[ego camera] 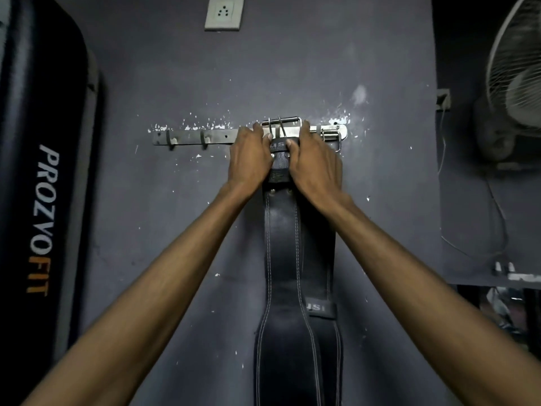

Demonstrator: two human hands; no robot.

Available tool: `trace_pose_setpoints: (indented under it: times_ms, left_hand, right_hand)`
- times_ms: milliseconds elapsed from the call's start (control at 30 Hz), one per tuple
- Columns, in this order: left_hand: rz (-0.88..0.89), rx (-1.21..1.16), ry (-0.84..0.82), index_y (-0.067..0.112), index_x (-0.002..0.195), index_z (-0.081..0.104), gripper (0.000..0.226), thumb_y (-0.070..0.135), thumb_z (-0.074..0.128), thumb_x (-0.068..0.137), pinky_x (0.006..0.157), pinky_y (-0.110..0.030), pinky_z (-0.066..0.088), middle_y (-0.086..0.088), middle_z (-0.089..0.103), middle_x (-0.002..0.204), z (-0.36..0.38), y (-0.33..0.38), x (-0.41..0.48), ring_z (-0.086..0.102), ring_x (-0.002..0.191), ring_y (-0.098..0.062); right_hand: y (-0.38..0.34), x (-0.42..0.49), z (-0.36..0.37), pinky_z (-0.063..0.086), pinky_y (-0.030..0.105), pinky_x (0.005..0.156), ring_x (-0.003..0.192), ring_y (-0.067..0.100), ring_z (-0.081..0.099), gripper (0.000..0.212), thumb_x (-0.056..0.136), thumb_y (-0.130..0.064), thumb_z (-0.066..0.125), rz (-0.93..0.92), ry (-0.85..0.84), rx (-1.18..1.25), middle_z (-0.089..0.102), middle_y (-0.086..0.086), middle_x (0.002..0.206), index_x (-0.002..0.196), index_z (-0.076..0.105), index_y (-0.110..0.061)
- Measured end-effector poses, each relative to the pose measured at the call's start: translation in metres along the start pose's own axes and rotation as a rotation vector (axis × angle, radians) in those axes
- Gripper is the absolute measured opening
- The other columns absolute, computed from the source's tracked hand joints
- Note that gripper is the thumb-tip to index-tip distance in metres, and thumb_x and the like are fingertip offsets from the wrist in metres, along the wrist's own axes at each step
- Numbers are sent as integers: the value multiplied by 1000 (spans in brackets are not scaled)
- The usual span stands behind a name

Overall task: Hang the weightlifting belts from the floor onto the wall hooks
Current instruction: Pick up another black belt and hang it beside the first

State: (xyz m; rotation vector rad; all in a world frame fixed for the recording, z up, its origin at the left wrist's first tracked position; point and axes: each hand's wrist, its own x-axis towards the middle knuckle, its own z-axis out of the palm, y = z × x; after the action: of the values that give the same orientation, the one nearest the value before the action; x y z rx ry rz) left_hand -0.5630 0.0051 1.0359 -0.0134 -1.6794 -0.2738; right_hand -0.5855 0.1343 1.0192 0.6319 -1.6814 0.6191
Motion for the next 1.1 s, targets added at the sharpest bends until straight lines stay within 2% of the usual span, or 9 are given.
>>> trace_pose_setpoints:
  times_ms: [167,367,567,633,733,833,967,1100]
  left_hand:
    - [-37,102,-36,-4,120,59,34,19,40,105,87,-47,43,-31,59,117,25,-8,25,58,108,-46]
    - [4,167,-73,-4,126,54,37,24,42,106,86,-49,44,-30,56,121,25,-17,17,58,106,-48]
    - [50,80,-115,0,120,57,30,22,46,104,89,-46,46,-30,55,125,13,-29,-8,59,106,-45]
    - [53,58,-137,3,117,59,25,20,49,101,88,-43,45,-29,56,124,4,-31,-17,59,106,-43]
    - [54,-9,-158,5,122,60,27,19,53,99,86,-40,46,-23,59,113,-15,-32,-42,59,100,-38]
    - [31,-54,-189,8,135,56,39,23,54,99,88,-34,45,-19,60,117,-38,-39,-74,61,102,-34]
    - [2,-77,-246,15,142,53,48,31,59,98,85,-25,41,-10,59,122,-71,-51,-124,63,95,-24]
    - [-48,-137,-333,18,140,54,48,35,62,96,85,-25,48,-5,59,123,-109,-59,-189,60,76,-10]
  right_hand:
    - [-1,26,18,48,48,89,120,41,61,58,107,-31,41,0,-33,-155,59,23,136,152,31,3]
    - [-6,23,15,50,40,83,113,36,65,36,99,-23,54,-36,-72,-287,63,17,127,127,58,-1]
    - [-11,-10,10,48,39,77,103,32,66,27,101,-27,55,-84,-20,-228,65,14,116,116,63,-6]
    - [-14,-20,4,48,40,81,103,32,65,24,100,-26,57,-92,-6,-188,65,15,114,113,64,-7]
    - [-21,-36,-3,48,39,87,105,30,63,30,98,-25,59,-59,-1,-109,64,14,118,122,62,-8]
    - [-33,-58,-12,48,35,84,108,29,62,40,96,-26,62,-3,-22,-11,62,12,123,132,59,-10]
    - [-49,-100,-22,44,32,78,106,30,64,40,94,-27,63,64,-113,31,63,11,121,131,61,-11]
    - [-67,-161,-36,44,30,76,99,24,64,39,94,-26,65,137,-218,112,63,8,115,130,61,-12]
